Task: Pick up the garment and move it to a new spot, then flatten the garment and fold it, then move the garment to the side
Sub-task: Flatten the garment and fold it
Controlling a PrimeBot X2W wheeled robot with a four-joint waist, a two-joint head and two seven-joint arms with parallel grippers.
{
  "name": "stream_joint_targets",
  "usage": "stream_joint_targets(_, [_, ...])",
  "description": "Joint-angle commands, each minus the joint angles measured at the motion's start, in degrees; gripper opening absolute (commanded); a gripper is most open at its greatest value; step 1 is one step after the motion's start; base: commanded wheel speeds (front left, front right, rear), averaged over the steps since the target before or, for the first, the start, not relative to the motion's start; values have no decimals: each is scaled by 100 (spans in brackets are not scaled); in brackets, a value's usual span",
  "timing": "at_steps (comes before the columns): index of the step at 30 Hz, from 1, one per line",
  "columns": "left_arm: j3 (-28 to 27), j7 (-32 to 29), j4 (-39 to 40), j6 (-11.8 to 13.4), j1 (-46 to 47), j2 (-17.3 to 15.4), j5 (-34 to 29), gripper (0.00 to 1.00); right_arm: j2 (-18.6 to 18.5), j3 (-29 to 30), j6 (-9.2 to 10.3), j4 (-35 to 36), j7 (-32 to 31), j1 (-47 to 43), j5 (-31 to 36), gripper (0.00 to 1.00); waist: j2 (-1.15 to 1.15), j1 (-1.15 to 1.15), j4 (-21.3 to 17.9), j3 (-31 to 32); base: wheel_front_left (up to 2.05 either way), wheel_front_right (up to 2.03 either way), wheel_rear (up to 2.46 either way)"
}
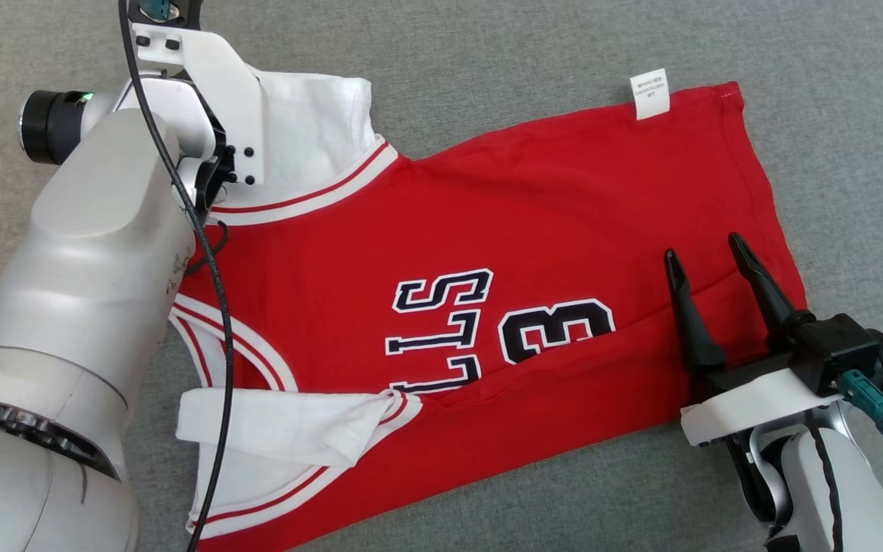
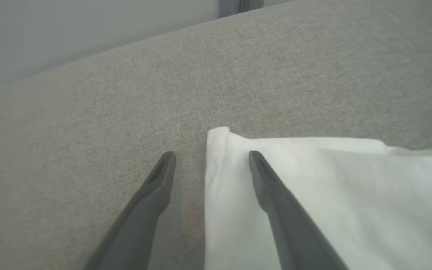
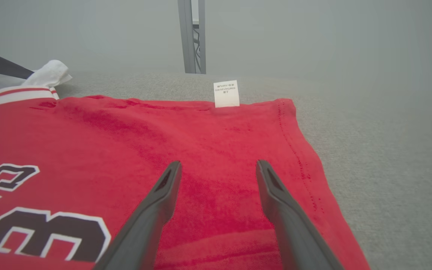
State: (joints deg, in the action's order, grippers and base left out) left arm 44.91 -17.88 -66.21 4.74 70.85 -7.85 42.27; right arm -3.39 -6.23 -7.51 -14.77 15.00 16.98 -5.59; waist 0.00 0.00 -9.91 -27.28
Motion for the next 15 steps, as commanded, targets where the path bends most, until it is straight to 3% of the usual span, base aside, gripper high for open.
stream_joint_targets(1, [7,26,-78,-27,110,-2,-22,100,-10,-6,4,-14,28,26,-30,100,0,0,-51,-18,0,0,0])
stream_joint_targets(7, [92,99,-359,-111,262,25,-73,100,1,6,4,-14,28,72,-14,100,0,0,-178,-46,0,0,0])
stream_joint_targets(8, [112,154,-372,-139,301,24,-98,46,2,10,4,-8,28,79,-17,100,0,0,-189,-52,0,0,0])
stream_joint_targets(9, [139,213,-389,-137,324,24,-133,0,3,18,4,-3,28,85,-19,100,0,0,-198,-57,0,0,0])
stream_joint_targets(15, [239,234,-525,-210,384,58,-175,0,6,64,4,2,28,136,-1,100,0,0,-199,-72,0,0,0])
